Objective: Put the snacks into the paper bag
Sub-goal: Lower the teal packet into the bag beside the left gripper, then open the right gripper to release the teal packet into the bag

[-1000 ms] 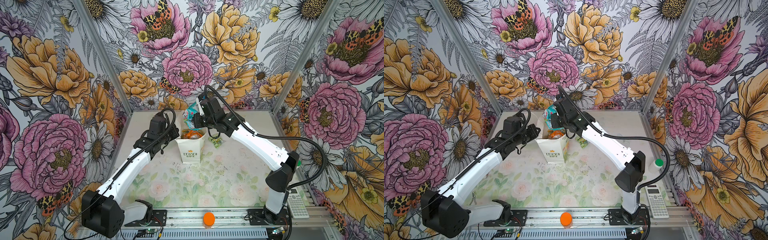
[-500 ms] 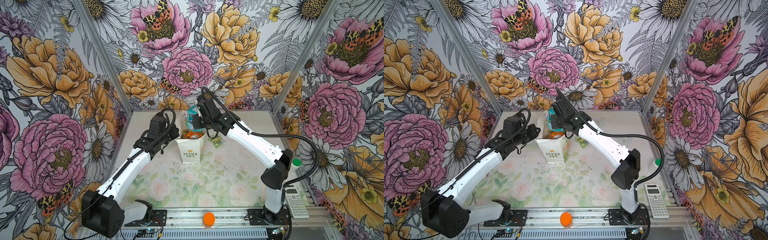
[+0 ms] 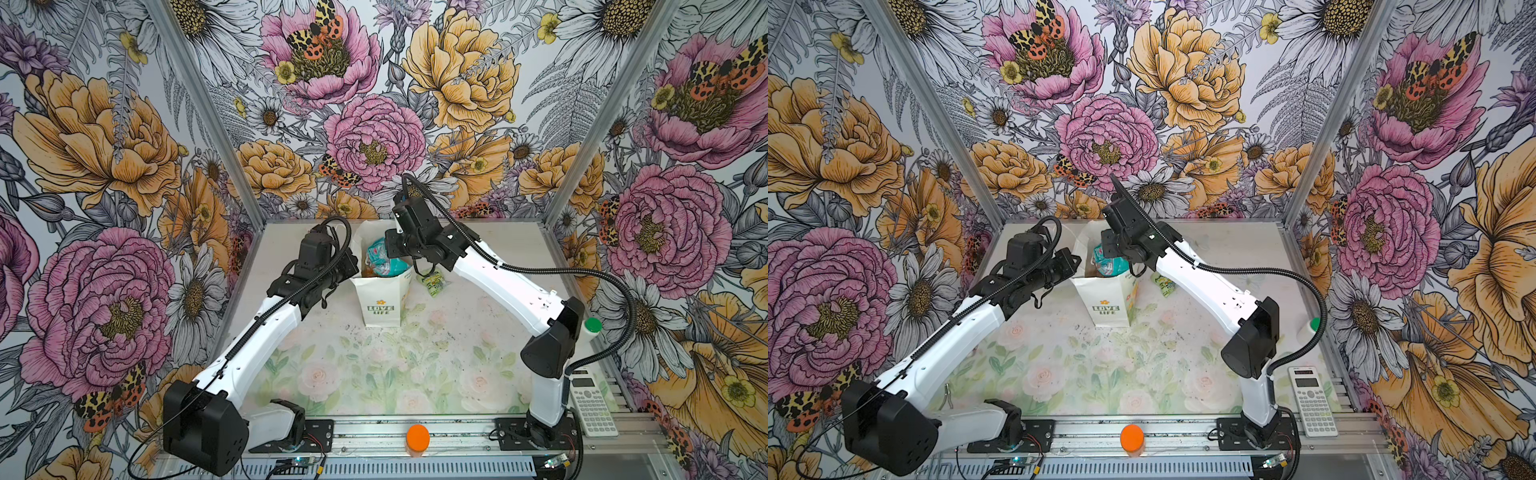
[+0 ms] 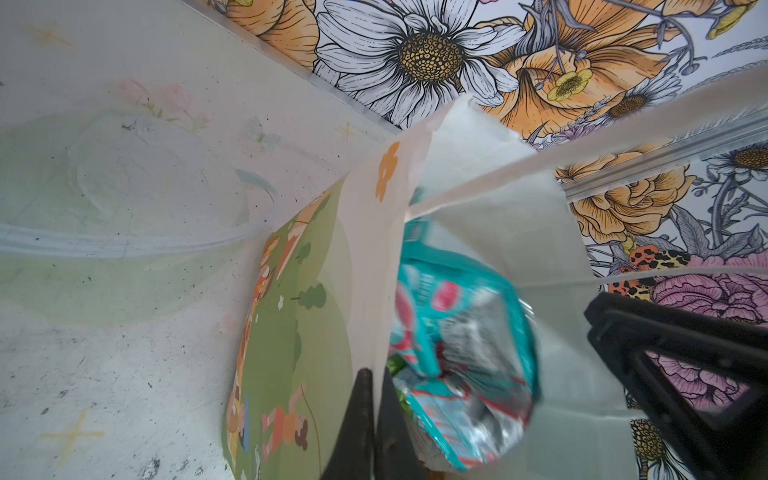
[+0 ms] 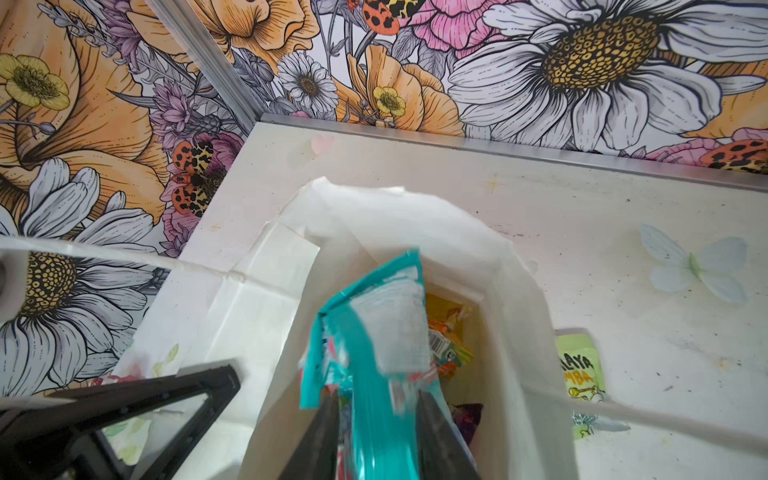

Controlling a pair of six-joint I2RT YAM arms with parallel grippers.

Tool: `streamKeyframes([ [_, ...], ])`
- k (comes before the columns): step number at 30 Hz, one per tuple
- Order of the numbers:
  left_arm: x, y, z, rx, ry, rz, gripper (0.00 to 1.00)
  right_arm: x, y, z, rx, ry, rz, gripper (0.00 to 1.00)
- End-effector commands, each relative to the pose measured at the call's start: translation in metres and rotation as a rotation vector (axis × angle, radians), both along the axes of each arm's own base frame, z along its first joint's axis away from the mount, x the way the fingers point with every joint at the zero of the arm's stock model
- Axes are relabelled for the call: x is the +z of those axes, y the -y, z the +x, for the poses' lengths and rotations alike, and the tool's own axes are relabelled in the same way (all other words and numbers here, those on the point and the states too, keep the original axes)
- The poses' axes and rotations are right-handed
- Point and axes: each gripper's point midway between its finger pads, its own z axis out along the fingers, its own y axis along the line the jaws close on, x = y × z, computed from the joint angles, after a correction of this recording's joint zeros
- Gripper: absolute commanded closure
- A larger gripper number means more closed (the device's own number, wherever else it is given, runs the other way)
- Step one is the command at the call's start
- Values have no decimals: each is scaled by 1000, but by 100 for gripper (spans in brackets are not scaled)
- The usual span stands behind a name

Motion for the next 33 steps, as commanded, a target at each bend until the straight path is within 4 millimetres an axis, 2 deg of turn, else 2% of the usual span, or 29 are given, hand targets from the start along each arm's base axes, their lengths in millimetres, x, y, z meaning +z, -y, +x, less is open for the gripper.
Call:
streamKeyframes([
  [1,13,0,2,7,40,-7,100,16,-6,0,10,33,33,61],
  [10,12,0,2,5,39,-7,100,24,-4,-2,28,55,27,54],
  [21,12,-1,1,9,38,-6,100,43,0,-11,62,89,40,53],
  [33,11,-1,2,10,37,-7,100,74,14,-25,77,145,60,53],
])
